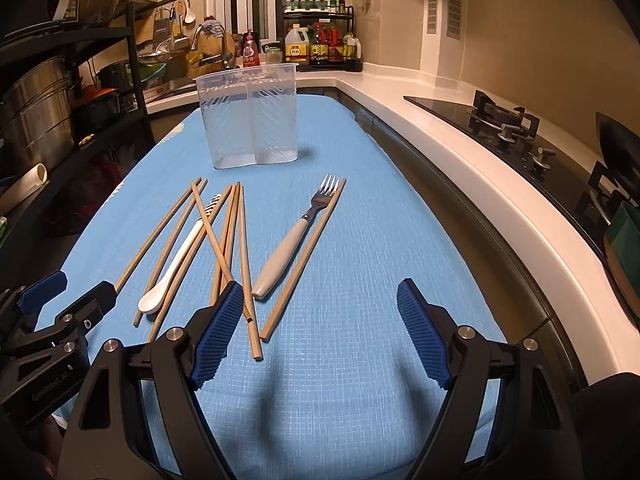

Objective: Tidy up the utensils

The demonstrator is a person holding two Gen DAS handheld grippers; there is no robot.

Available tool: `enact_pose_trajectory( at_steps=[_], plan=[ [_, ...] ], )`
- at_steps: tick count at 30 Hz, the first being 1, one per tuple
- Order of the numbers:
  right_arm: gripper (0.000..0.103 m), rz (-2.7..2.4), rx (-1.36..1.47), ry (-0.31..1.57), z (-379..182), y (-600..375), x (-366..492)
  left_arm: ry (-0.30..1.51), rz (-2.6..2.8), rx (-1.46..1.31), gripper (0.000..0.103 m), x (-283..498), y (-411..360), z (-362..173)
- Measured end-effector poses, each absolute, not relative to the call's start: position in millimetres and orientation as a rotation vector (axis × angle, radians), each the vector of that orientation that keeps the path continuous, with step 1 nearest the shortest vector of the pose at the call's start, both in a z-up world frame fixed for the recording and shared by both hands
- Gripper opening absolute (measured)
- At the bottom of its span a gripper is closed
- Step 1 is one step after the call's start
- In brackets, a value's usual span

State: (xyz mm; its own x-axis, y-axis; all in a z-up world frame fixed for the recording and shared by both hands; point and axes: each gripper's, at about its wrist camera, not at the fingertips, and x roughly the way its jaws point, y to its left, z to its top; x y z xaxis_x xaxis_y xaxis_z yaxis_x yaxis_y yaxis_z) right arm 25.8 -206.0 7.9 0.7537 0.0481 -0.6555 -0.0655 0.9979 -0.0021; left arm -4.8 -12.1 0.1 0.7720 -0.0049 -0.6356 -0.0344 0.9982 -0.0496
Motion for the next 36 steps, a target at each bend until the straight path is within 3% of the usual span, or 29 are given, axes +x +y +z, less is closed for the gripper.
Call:
enact_pose_trajectory(
  at_steps=[36],
  plan=[
    [0.078, 0.059, -0.039, 0.704, 11.9, -201.1, 24.2, 0.683, -0.009, -0.071, 0.075, -6.3, -16.4, 2.2]
  ],
)
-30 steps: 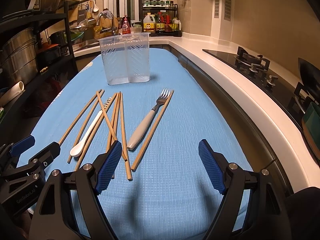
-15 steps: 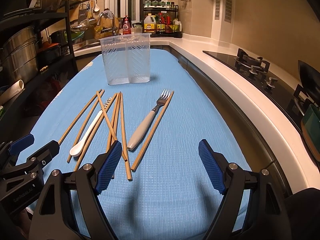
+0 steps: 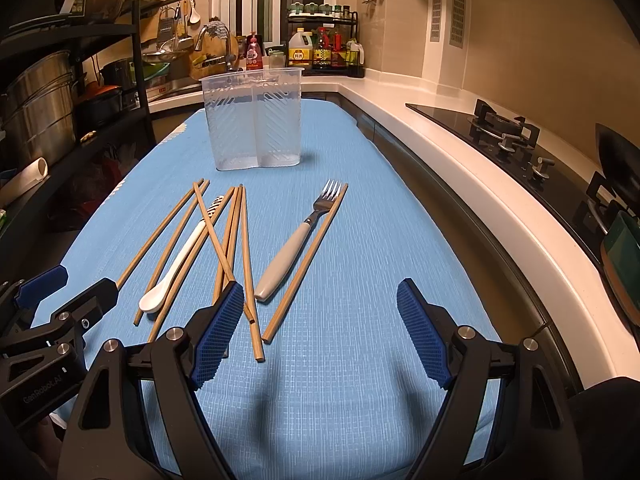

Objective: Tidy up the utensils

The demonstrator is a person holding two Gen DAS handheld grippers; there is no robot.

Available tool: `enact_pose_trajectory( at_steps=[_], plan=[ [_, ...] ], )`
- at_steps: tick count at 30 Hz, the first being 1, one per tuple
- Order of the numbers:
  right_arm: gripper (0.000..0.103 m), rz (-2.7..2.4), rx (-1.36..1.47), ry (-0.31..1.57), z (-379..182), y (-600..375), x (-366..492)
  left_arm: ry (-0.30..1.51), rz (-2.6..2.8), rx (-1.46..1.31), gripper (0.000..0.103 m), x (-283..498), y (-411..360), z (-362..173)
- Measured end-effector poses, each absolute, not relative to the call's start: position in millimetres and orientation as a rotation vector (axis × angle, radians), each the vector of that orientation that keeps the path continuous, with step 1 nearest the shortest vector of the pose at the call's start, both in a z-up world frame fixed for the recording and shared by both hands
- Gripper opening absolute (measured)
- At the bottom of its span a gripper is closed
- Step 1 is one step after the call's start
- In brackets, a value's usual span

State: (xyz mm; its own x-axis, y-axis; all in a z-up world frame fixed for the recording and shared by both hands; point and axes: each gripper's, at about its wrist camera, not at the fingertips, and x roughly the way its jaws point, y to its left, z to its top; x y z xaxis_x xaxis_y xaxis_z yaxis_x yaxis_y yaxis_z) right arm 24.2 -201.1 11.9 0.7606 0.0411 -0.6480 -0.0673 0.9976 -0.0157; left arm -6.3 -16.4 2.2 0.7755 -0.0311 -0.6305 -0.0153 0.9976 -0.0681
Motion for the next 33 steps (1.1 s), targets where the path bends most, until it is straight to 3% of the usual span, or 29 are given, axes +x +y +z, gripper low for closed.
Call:
enact_pose_trajectory(
  at_steps=[30, 33],
  plan=[
    [0.078, 0.047, -0.046, 0.696, 13, -199, 24, 0.693, -0.031, -0.088, 0.074, -3, -25, 1],
    [0.067, 0.033, -0.03, 0.684, 15, -204, 24, 0.689, -0.025, -0.089, 0.074, -4, -26, 1]
  ],
)
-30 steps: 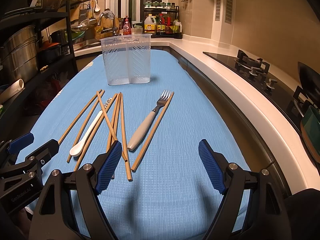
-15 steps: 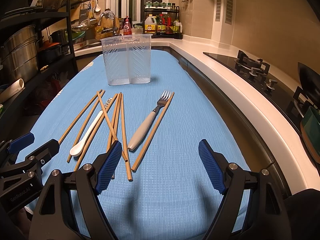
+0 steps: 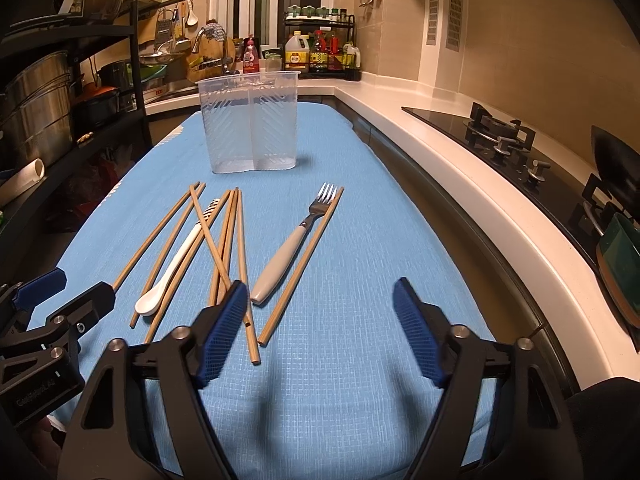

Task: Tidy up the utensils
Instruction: 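Lower the left tool and grasp a wooden chopstick while the right tool grasps another chopstick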

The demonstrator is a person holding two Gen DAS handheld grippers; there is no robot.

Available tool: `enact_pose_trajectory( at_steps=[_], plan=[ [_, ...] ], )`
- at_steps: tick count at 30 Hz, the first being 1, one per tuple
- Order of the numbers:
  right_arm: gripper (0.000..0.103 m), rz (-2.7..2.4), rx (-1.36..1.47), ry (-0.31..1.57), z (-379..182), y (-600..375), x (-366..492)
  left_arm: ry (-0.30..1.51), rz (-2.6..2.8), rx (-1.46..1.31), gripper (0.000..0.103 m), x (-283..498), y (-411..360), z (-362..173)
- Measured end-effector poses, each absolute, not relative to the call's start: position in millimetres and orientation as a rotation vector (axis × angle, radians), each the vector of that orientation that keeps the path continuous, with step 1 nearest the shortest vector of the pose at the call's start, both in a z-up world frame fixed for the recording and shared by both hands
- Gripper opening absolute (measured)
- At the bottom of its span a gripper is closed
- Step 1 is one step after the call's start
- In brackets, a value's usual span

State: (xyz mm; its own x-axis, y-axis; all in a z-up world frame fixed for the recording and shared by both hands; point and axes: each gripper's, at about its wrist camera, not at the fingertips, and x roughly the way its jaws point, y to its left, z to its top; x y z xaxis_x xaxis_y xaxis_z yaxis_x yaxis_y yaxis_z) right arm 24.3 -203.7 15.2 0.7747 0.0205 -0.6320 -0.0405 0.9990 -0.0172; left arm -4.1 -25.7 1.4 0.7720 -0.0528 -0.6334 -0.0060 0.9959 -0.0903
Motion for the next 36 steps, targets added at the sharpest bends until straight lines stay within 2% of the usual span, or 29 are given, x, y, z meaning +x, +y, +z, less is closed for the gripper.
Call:
enact_pose_trajectory(
  at_steps=[1, 4, 8, 12, 18, 21, 25, 29, 32, 36],
  plan=[
    [0.062, 0.034, -0.021, 0.678, 17, -205, 23, 0.687, -0.021, -0.088, 0.073, -4, -26, 2],
    [0.049, 0.022, 0.002, 0.64, 23, -211, 23, 0.667, 0.01, -0.07, 0.058, -5, -25, 4],
    [0.043, 0.016, 0.026, 0.598, 42, -221, 27, 0.694, -0.017, -0.062, 0.041, -1, -28, 7],
    [0.043, 0.035, 0.048, 0.544, 81, -236, 51, 0.652, -0.068, 0.032, 0.038, 4, -40, 23],
    [0.03, 0.071, 0.072, 0.487, 121, -245, 113, 0.577, -0.111, 0.048, 0.037, 44, -29, 56],
    [0.026, 0.12, 0.064, 0.487, 128, -244, 143, 0.561, -0.12, 0.063, 0.028, 73, -17, 64],
    [0.024, 0.182, 0.047, 0.551, 113, -240, 181, 0.597, -0.143, 0.063, 0.013, 117, 4, 62],
    [0.024, 0.178, 0.065, 0.634, 81, -242, 204, 0.606, -0.118, 0.046, 0.013, 145, 24, 43],
    [0.017, 0.181, 0.098, 0.732, 54, -245, 216, 0.693, -0.122, 0.007, 0.013, 166, 35, 30],
    [0.016, 0.17, 0.189, 0.808, 36, -252, 224, 0.72, -0.133, 0.011, 0.013, 172, 34, 18]
  ],
)
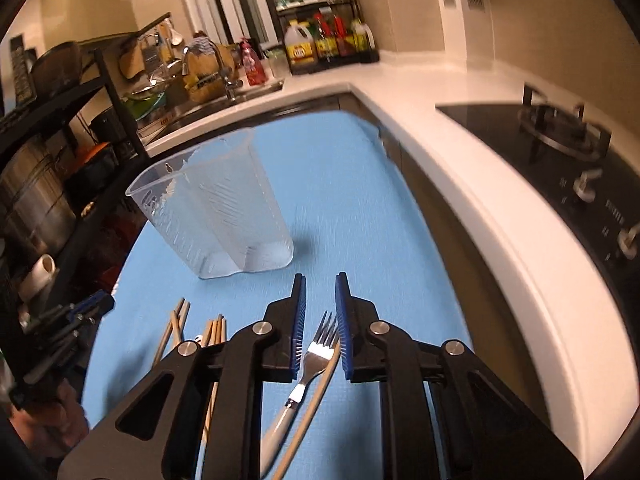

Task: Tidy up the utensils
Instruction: 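Lower the left tool and grasp a wooden chopstick while the right tool grasps another chopstick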

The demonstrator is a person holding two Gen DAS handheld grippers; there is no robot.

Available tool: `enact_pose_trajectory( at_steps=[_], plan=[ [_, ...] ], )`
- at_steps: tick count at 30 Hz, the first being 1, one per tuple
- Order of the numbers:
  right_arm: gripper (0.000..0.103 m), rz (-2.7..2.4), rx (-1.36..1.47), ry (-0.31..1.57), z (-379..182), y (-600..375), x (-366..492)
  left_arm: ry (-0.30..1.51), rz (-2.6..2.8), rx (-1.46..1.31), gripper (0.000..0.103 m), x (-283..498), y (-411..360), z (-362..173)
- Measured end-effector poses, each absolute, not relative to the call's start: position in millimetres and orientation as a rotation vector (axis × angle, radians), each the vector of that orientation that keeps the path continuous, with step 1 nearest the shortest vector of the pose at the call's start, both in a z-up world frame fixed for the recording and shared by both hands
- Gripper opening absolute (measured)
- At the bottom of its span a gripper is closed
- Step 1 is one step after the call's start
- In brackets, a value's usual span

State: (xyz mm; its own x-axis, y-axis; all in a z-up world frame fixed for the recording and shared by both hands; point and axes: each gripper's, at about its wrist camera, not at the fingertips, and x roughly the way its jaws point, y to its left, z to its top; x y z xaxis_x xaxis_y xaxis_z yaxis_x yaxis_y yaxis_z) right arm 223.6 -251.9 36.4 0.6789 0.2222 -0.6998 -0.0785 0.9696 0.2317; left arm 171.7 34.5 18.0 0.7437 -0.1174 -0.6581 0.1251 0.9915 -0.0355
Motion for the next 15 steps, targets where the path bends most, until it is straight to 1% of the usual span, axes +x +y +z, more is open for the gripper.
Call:
enact_pose_trajectory(
  at_steps=[6, 8, 10, 15],
  plan=[
    [0.016, 0.141, 0.222, 0.836, 29, -251, 198, 0.736, -0.151, 0.025, 0.013, 146, 25, 10],
    [0.018, 0.131, 0.24, 0.831, 27, -250, 182, 0.735, -0.153, 0.041, 0.013, 135, 23, 9],
    [0.018, 0.128, 0.255, 0.844, 17, -241, 160, 0.72, -0.151, 0.055, 0.013, 119, 23, 10],
    [0.018, 0.112, 0.27, 0.856, -10, -218, 103, 0.736, -0.13, -0.015, 0.013, 85, 28, 7]
  ],
)
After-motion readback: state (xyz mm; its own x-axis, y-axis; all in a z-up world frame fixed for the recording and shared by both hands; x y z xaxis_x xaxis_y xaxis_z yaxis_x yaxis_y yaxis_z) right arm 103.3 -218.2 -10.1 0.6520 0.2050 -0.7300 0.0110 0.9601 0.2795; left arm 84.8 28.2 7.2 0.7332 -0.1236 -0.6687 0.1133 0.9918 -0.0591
